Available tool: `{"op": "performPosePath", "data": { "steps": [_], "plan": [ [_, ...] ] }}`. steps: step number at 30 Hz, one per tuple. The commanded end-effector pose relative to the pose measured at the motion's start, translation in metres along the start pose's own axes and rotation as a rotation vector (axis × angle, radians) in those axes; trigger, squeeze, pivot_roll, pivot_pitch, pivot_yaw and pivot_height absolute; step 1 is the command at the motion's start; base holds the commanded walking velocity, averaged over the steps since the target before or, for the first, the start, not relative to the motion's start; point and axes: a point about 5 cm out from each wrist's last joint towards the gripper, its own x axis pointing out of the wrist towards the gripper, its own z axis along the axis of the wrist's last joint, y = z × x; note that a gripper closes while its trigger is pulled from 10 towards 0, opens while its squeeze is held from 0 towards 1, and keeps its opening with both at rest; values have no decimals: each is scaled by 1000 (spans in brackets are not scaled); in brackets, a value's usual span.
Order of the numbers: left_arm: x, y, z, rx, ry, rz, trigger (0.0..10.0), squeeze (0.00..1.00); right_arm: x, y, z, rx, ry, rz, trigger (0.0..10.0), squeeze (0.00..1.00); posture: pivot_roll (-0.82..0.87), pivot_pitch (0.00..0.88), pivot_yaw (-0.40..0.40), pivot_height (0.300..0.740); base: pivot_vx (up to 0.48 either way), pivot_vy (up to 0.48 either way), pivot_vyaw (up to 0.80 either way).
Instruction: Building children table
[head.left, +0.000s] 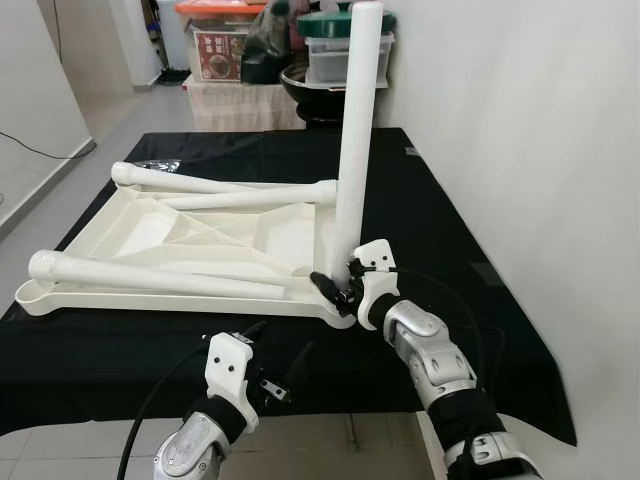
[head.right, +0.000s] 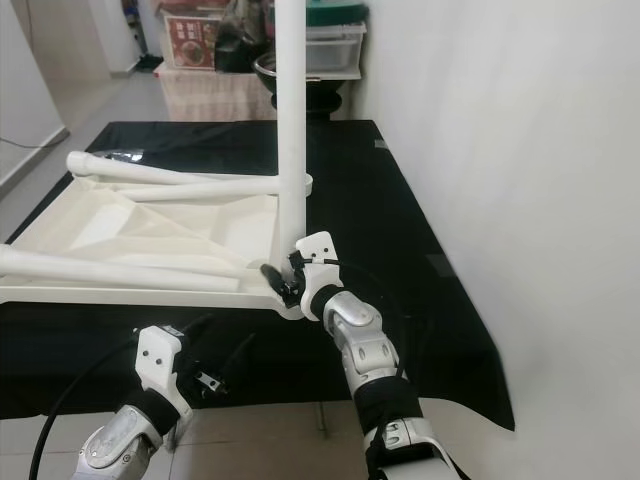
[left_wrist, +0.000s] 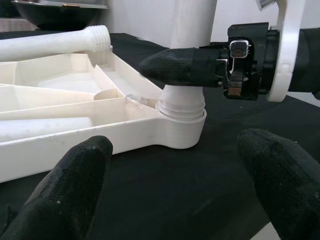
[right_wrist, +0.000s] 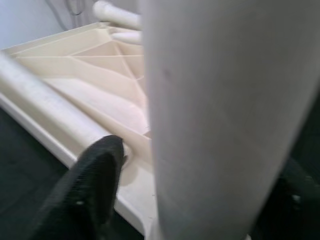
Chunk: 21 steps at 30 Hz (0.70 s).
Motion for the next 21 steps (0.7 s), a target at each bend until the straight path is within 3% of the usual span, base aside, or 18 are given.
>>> {"op": "performPosePath", "data": {
  "steps": [1,2,7,9,16,17,21],
  "plan": [
    [-1,-1,-3,-14,11,4,10000,0,9,12,9,-22,-12,124,10000,1000,45,34,-18,740,0,0,0],
    [0,-1,-3,-15,11,4,10000,0,11,9,17,-27,-29,188,10000,0,48,33,-20,740,0,0,0],
    [1,-1,-3,-16,10,4,10000,0,14,3,33,-95,-37,356,10000,0,51,34,-21,740,0,0,0],
    [1,-1,-3,-16,9,7,10000,0,12,4,37,-160,-9,523,10000,0,55,36,-23,740,0,0,0],
    [1,0,-3,-15,7,11,10000,0,11,0,42,-173,19,591,10000,0,60,41,-23,740,0,0,0],
    [1,-1,-3,-16,8,11,10000,0,11,-2,42,-171,18,581,0,0,60,42,-23,740,0,0,0],
    [0,-1,-3,-19,9,10,10000,0,11,-7,42,-165,16,554,0,0,57,47,-20,740,0,0,0]
  ]
}}
